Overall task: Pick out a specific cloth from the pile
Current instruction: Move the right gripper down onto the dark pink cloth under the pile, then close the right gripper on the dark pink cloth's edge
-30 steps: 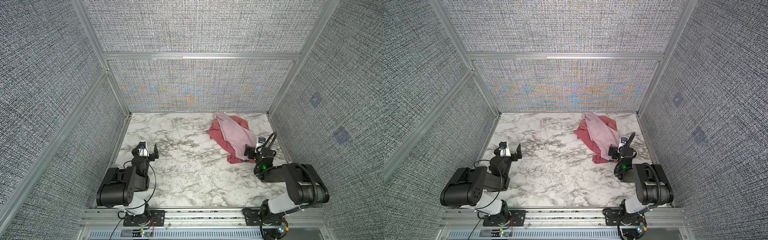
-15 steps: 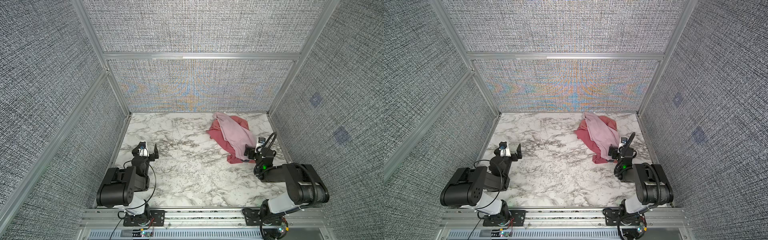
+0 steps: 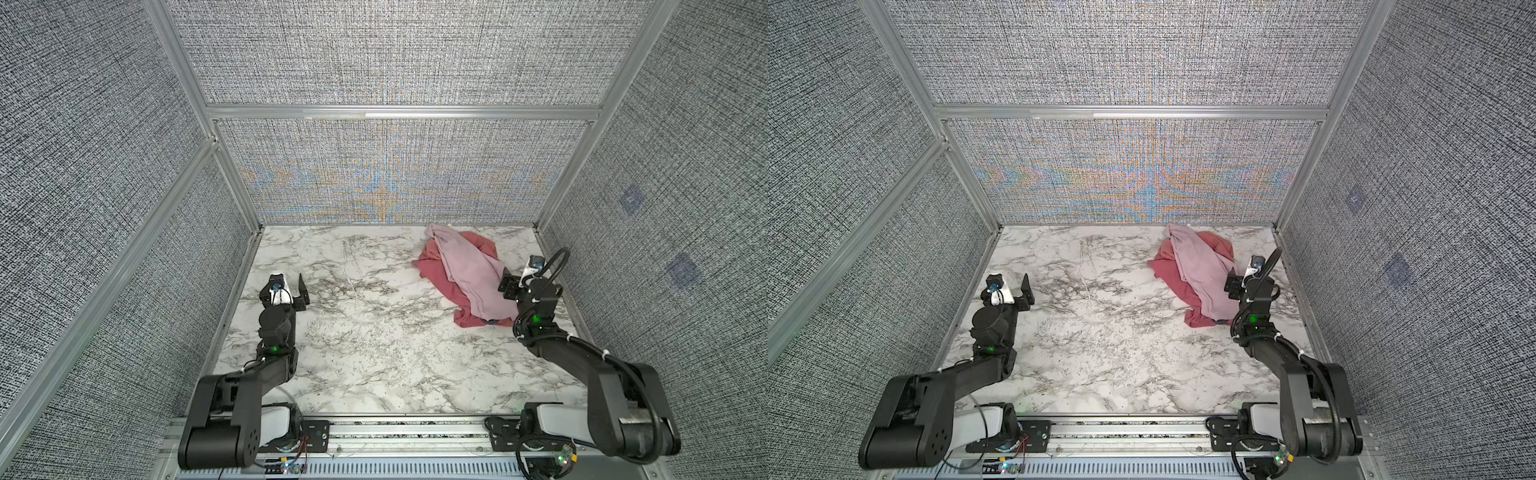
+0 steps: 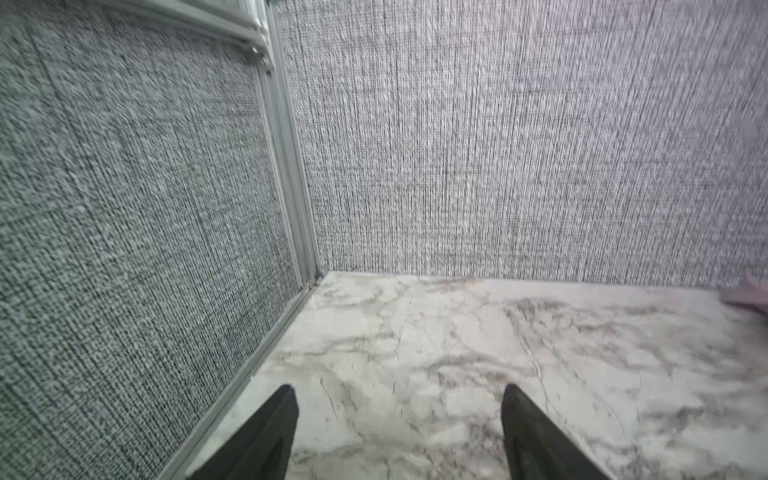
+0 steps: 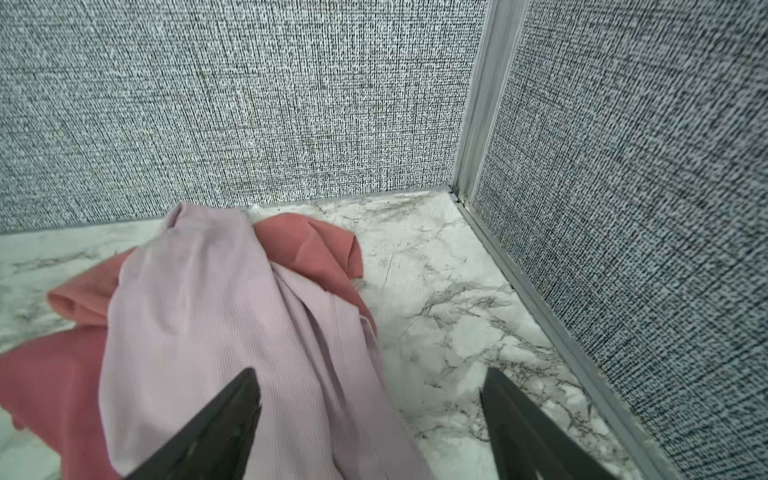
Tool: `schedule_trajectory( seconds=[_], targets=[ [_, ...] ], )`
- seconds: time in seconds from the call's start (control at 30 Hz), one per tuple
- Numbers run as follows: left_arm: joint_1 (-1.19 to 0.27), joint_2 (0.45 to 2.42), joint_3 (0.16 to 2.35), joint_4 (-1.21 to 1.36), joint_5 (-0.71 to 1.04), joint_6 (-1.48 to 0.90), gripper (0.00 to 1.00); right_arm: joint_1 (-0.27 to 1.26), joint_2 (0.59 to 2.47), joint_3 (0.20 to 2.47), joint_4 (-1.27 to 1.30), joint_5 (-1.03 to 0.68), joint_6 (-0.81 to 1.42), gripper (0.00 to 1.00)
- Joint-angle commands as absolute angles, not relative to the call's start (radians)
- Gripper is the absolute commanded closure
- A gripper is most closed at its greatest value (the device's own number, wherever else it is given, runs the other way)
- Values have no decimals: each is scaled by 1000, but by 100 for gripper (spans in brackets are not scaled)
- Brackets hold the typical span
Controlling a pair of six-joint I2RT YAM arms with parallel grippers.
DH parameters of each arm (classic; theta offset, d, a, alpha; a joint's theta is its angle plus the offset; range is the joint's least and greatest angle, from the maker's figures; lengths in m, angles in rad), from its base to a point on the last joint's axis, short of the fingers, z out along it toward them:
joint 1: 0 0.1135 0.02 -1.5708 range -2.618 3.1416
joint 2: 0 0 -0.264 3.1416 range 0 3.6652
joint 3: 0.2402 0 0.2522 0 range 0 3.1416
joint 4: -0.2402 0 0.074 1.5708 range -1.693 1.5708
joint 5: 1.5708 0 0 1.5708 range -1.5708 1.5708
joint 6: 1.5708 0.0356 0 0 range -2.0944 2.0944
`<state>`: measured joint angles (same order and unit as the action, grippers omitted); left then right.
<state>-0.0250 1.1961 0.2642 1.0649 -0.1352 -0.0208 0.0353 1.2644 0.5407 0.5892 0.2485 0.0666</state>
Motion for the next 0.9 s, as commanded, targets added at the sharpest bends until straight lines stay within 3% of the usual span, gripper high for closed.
schedule_trajectory(
  seconds=[0.0, 0.2, 0.37, 0.43, 0.6, 0.7, 0.87],
  targets=[
    [-43, 1148, 321, 830, -172, -118, 22, 84, 1229, 644, 227, 325, 140, 20],
    [-161, 1190, 534, 528, -159, -192, 25, 261, 1237, 822, -124, 361, 190, 28],
    [-223, 1217, 595, 428, -112, -256, 25, 386, 1305, 878, -296, 275, 281, 30],
    [-234, 1228, 608, 413, -94, -257, 25, 423, 1334, 879, -333, 258, 300, 35],
    [-239, 1240, 623, 384, -99, -272, 25, 459, 1406, 853, -358, 260, 366, 57],
    [-240, 1238, 617, 390, -95, -279, 25, 460, 1436, 856, -364, 278, 388, 63],
    [-241, 1239, 609, 384, -97, -287, 25, 460, 1486, 870, -365, 286, 401, 64]
  ],
)
